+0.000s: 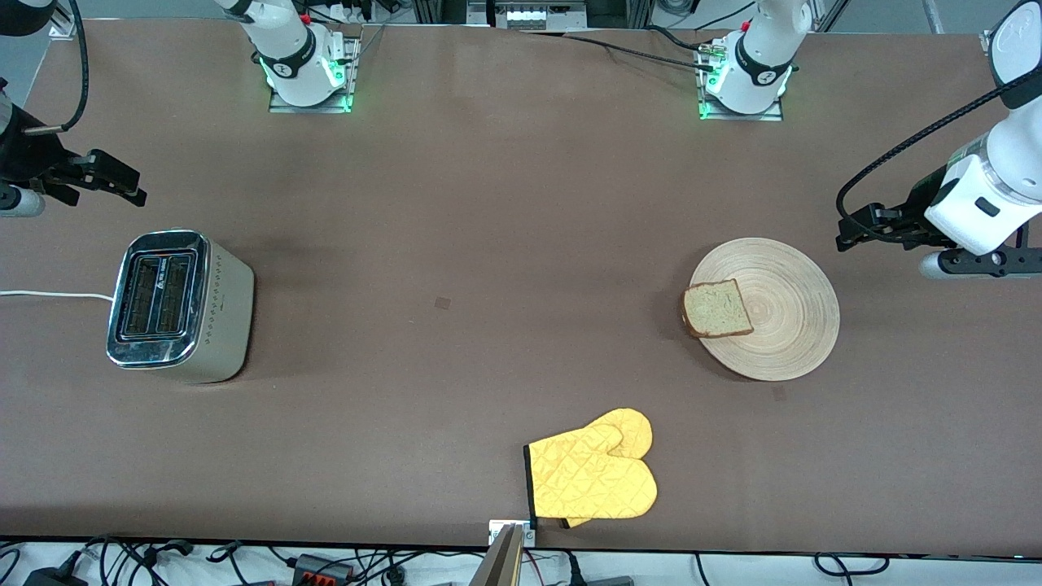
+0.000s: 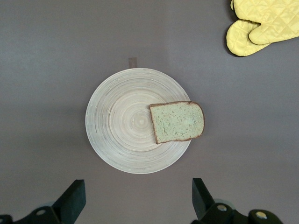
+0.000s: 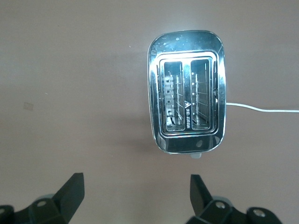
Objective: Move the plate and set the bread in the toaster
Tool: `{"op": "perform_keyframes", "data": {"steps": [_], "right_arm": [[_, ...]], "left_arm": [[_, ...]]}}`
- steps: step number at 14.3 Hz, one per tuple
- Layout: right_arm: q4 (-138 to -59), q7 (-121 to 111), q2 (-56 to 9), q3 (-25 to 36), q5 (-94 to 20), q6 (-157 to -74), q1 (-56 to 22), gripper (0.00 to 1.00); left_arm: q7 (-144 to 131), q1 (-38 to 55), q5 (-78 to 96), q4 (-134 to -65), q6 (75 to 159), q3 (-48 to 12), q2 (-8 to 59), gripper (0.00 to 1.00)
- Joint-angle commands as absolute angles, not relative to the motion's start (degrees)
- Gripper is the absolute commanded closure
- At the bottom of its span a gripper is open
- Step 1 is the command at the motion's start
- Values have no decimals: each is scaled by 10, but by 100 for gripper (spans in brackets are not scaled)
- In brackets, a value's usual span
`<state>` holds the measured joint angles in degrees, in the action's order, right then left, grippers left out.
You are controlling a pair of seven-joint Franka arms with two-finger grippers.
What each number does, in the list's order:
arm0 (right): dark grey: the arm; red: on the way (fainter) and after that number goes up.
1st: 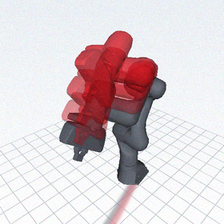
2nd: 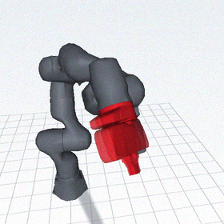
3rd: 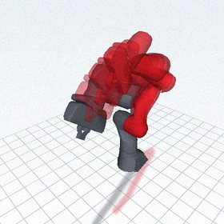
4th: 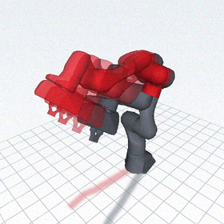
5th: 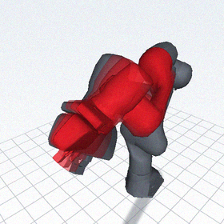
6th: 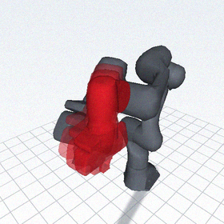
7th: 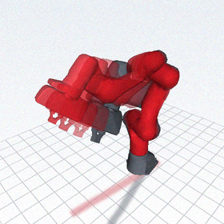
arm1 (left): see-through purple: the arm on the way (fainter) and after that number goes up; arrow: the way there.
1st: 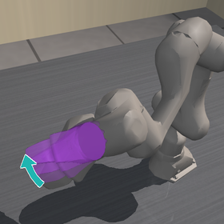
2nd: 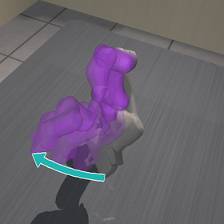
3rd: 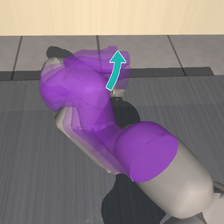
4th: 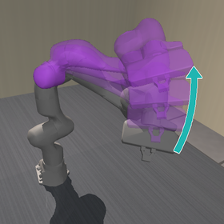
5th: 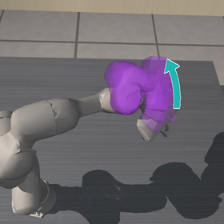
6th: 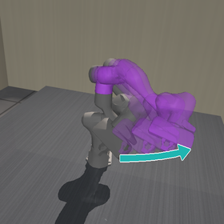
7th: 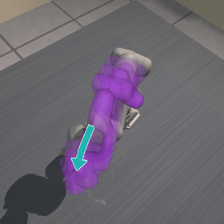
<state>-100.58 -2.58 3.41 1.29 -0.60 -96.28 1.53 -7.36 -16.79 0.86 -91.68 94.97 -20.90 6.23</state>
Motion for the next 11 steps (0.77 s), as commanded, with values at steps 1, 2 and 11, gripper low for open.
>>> {"op": "perform_keyframes", "data": {"steps": [1, 2, 11], "right_arm": [[-1024, -33, 53, 7, 2, -964, 21, 0], [-1024, -33, 52, 7, 2, -965, 21, 0], [-1022, -35, 52, 8, 3, -969, 22, 0]], "left_arm": [[-57, -176, 19, -918, 954, -209, 60, 0], [-57, -177, 19, -918, 954, -209, 60, 0], [-51, -177, 19, -914, 952, -209, 78, 0]]}}
